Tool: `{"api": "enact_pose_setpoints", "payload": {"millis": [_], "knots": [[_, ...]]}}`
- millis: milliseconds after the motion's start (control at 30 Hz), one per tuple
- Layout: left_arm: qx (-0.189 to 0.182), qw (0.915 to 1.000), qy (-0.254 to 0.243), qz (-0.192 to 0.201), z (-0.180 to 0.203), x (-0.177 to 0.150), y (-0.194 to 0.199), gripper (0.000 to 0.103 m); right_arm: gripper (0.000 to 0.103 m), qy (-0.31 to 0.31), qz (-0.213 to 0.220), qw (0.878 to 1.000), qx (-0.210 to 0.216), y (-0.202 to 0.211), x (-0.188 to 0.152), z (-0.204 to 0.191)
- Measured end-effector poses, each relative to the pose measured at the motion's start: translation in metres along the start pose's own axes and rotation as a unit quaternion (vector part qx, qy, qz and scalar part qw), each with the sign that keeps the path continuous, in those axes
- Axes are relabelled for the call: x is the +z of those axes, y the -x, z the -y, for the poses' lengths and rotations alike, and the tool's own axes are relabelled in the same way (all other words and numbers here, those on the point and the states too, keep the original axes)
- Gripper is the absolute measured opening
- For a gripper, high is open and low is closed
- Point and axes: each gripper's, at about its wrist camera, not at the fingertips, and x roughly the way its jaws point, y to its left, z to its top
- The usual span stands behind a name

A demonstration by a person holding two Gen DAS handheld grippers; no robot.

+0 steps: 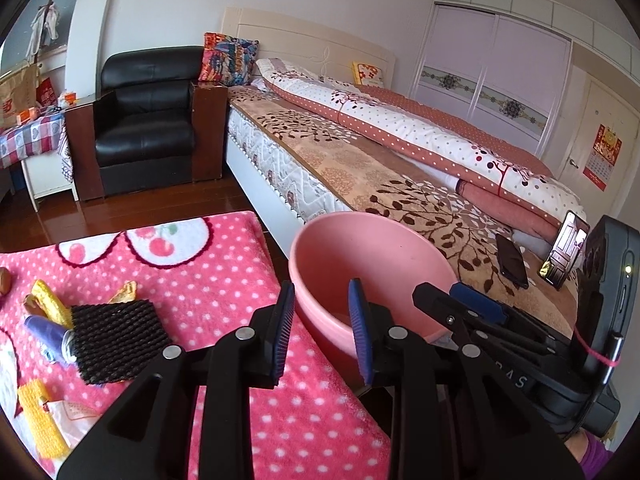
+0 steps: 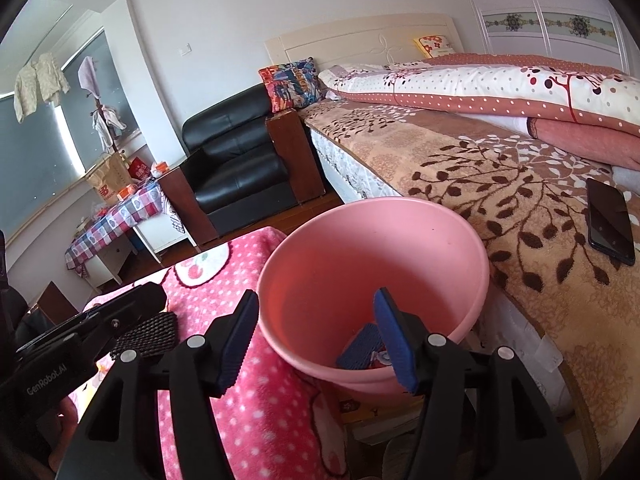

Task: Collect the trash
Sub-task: 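Return both tools to the table toward the yellow net and plastic bag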

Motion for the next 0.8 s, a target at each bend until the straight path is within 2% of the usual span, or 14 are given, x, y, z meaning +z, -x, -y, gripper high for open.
{"api": "enact_pose_setpoints", "payload": {"millis": [133,433,567,800], "knots": [[0.009,0.9999,0.010,0.000,-0.008,-0.002,0.013,0.028,0.063,0.008,0.004,1.000,0.006,0.007,-0.004,-0.015],[0.055,0.9977,0.038,0.008,-0.042,-0.019,0.058,0.028,0.067,0.035,-0.002,0.998,0.047,0.017,-0.015,-0.050],[0.107,0.9921,0.065,0.015,-0.074,-0.034,0.085,0.034,0.067,0.052,-0.013,0.996,0.068,0.015,-0.025,-0.071],[0.190,0.9746,0.119,0.012,-0.136,-0.062,0.128,0.034,0.067,0.078,-0.038,0.991,0.102,0.008,-0.039,-0.102]]}}
